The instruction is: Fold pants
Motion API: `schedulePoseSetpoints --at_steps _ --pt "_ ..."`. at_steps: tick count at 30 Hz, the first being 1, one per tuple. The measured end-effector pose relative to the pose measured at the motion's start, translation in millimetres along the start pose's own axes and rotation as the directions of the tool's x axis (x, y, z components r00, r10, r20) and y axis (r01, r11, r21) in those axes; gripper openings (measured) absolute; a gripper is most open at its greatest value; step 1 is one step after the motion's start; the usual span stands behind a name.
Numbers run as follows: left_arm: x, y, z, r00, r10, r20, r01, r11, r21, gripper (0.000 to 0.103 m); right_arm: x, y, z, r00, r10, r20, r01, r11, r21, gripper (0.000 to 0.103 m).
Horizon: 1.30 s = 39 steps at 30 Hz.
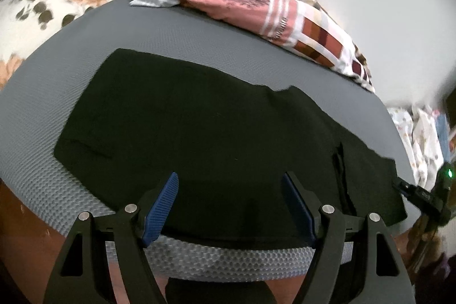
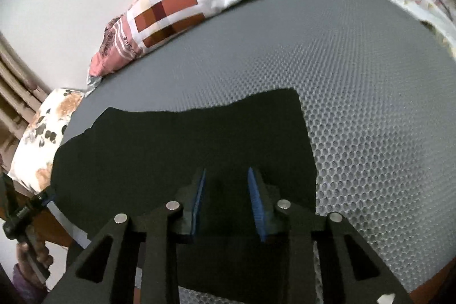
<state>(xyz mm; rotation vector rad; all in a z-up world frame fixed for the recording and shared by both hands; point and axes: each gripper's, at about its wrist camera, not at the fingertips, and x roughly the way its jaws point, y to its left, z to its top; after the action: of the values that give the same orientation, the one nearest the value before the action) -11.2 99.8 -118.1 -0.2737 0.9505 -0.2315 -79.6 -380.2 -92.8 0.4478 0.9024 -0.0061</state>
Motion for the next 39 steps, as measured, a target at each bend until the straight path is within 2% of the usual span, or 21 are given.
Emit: schedulePoseSetpoints --at_steps 3,6,8,10,13,17,24,35,36,39 --pt "-5.2 14.3 4.1 1.000 0.003 0.008 -0.002 0.999 -0.054 0.075 -8.3 19.6 -5.1 0.994 0.112 -0.006 -0.112 0.994 -0.020 0.030" --pt "-9.8 25.2 6.2 1.000 0.004 0.018 -0.002 0.995 -0.098 0.075 -6.3 51.3 -15.8 0.970 0.231 -0.076 -0.238 0.968 -0.086 0.030" --pt "-9.1 26.3 5.1 1.000 -0.005 0.017 0.007 0.994 -0.111 0.075 -2.2 76.6 -27.6 0.958 0.258 -0.126 -0.276 0.949 -0.153 0.030" --pt "-5.2 21.9 3.0 1.000 -0.010 -0.001 0.010 0.995 -0.097 0.075 3.2 101.8 -42.3 0.961 0.221 -0.167 -0.259 0.930 -0.260 0.030" --pt "1.1 8.8 0.3 1.000 -0.007 -0.024 0.006 0.999 -0.046 0.075 16.1 136.3 -66.5 0.968 0.149 -0.202 -0.224 0.879 -0.420 0.030" --pt "5.7 -3.9 -2.6 0.999 -0.021 -0.038 0.020 1.000 -0.005 0.075 26.2 156.2 -78.2 0.979 0.084 -0.187 -0.170 0.840 -0.515 0.030" --pt "15.3 -9.1 -7.6 0.997 -0.029 -0.078 0.030 1.000 0.011 0.075 27.1 160.7 -78.1 0.979 0.062 -0.197 -0.164 0.808 -0.566 0.030" --pt "20.7 -5.0 -7.1 0.995 -0.029 -0.097 0.028 1.000 -0.011 0.075 31.6 161.9 -80.6 0.976 0.044 -0.214 -0.167 0.783 -0.599 0.031" --pt "20.8 -5.2 -7.3 0.995 -0.028 -0.098 0.027 1.000 -0.010 0.075 32.3 162.4 -81.3 0.978 0.034 -0.207 -0.156 0.778 -0.609 0.028" --pt "21.5 -5.3 -7.3 0.995 -0.028 -0.099 0.027 1.000 -0.008 0.075 33.9 159.6 -77.3 0.982 0.009 -0.186 -0.123 0.784 -0.609 0.006"
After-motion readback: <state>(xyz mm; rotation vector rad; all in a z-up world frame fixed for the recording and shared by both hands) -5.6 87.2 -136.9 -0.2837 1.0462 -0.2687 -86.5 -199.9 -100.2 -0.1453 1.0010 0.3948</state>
